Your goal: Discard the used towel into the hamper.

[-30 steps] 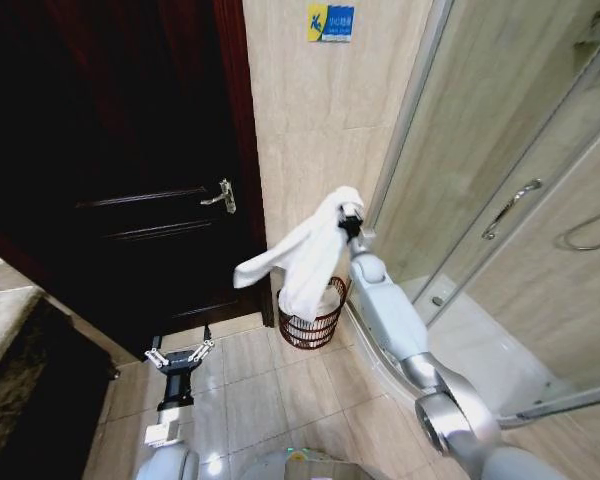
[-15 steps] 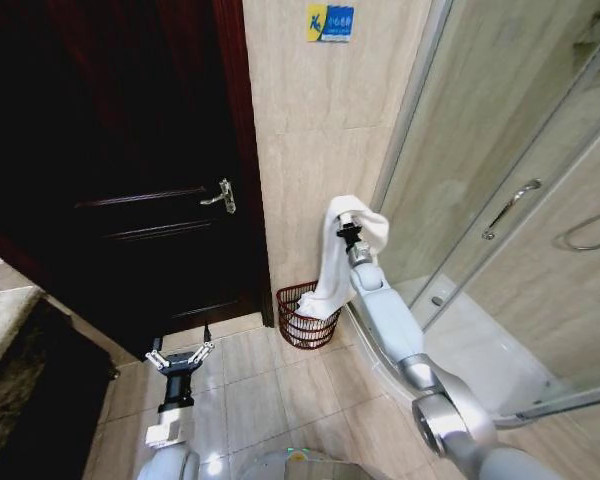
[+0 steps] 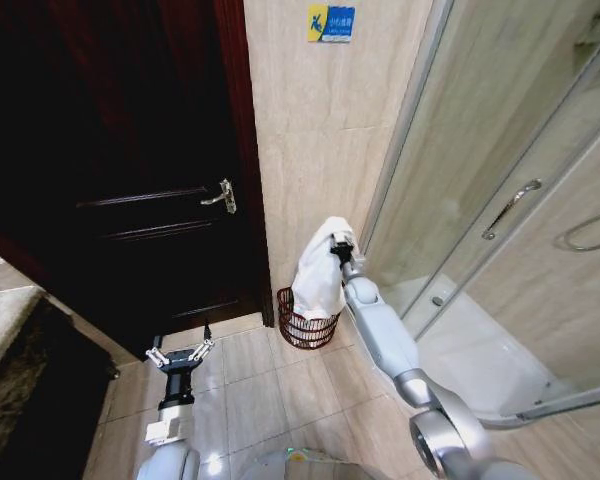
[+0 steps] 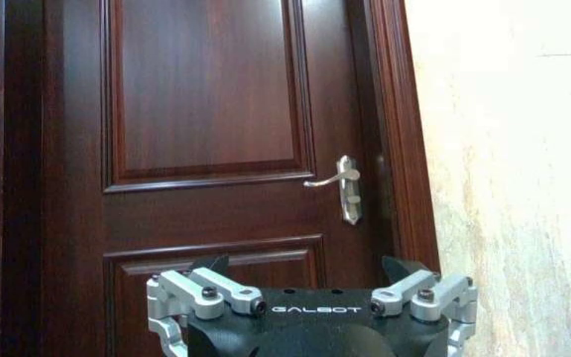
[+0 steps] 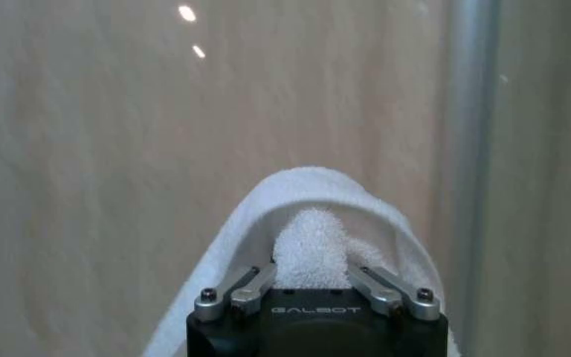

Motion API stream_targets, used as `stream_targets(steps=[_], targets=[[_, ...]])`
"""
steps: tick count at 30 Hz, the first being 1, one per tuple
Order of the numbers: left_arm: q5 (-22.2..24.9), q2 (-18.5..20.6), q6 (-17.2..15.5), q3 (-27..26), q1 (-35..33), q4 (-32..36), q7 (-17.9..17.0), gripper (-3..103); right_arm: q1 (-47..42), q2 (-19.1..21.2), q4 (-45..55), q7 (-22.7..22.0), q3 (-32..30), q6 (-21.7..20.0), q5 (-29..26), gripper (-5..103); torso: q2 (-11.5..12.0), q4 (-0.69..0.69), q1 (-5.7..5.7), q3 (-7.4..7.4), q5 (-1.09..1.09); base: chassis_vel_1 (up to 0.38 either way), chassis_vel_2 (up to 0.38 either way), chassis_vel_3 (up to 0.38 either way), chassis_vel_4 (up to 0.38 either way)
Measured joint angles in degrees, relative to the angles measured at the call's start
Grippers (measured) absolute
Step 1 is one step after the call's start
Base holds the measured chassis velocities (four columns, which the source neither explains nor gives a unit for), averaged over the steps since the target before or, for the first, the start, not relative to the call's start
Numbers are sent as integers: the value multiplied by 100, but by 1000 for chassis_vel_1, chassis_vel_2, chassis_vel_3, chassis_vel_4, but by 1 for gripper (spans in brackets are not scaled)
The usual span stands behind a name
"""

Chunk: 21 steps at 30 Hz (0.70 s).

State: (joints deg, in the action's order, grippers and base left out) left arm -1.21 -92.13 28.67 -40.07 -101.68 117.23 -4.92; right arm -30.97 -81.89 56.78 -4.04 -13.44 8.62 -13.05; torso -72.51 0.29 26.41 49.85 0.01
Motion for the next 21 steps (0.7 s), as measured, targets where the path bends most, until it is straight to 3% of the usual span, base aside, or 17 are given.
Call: stream_targets(steps=[7,12,15,21], targets=[[41,0,0,31,-37,-23,31,100,-608,69,643,220,-46,-458,-467,14,0,4,-1,-1,0,0,0,0,0],[112,0,-5,46,-55,-11,31,100,-1211,90,1307,250,-75,-893,-461,14,-1,4,-1,-1,-1,0,0,0,0],[138,0,-113,51,-33,60,29,100,-1819,41,1562,39,-229,-1327,-304,14,-1,1,-1,-1,-1,0,0,0,0],[239,0,-253,83,52,151,51,100,-2253,-58,1579,-165,-455,-1659,-72,14,0,1,-1,-1,-1,0,0,0,0]])
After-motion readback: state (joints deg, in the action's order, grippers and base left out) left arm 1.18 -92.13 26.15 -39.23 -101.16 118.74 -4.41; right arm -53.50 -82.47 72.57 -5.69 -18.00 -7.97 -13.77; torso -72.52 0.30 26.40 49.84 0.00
